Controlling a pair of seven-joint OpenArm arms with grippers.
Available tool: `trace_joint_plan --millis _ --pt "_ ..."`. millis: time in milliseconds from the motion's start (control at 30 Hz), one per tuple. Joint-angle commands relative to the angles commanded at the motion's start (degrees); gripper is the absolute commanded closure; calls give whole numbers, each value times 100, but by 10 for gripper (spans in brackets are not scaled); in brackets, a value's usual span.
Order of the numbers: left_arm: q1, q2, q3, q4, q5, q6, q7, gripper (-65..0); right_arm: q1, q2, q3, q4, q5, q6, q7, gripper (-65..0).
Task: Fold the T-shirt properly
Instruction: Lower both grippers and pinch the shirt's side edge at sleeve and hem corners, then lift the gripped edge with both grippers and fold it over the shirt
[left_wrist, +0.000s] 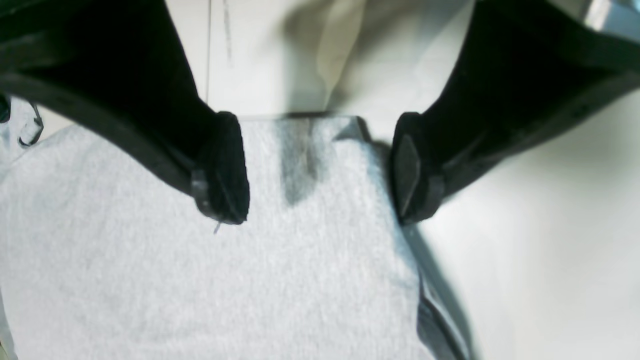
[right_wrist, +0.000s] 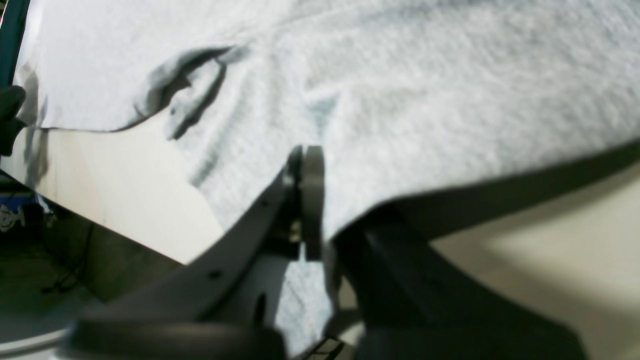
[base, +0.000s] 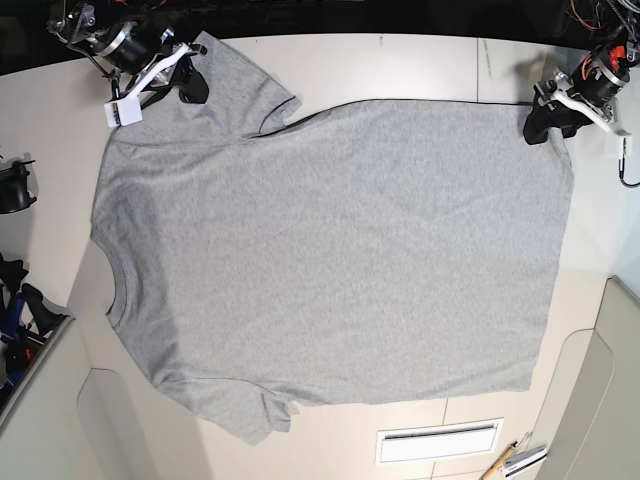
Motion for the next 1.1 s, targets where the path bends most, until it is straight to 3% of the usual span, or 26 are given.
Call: trace_joint_plan --millis 133,200,267,367,433,567,633,667,733,867,967,1100 --pt "-2 0 0 0 20 0 -50 -446 4 0 0 0 0 0 2 0" --pt "-28 0 0 0 157 -2 -76 -319 2 -2 0 0 0 0 2 0" --pt "-96 -2 0 0 387 -7 -85 -137 2 0 0 0 0 0 2 0" --pt "-195 -2 0 0 505 -44 -83 0 2 0 0 0 2 2 2 0" --pt "-243 0 0 0 525 -61 -85 0 2 0 0 0 2 0 2 0" --pt "-269 -4 0 0 765 -458 -214 0 2 0 0 0 4 2 2 0" --pt "-269 -2 -2 0 758 -458 -214 0 0 2 0 4 120 4 -2 0" --pt "-269 -2 -2 2 743 -458 -216 0 2 2 2 9 177 105 -2 0" --pt "-267 -17 -9 13 590 -458 -188 0 -2 4 2 46 197 372 -50 0" --pt "-264 -13 -415 20 37 -458 -7 0 -46 4 111 251 247 382 -280 0" --pt "-264 -17 -922 20 -444 -458 369 0 -48 4 407 319 737 398 -776 0" --pt "-234 -48 -1189 20 -874 -458 686 0 -48 48 890 319 1220 496 -1097 0"
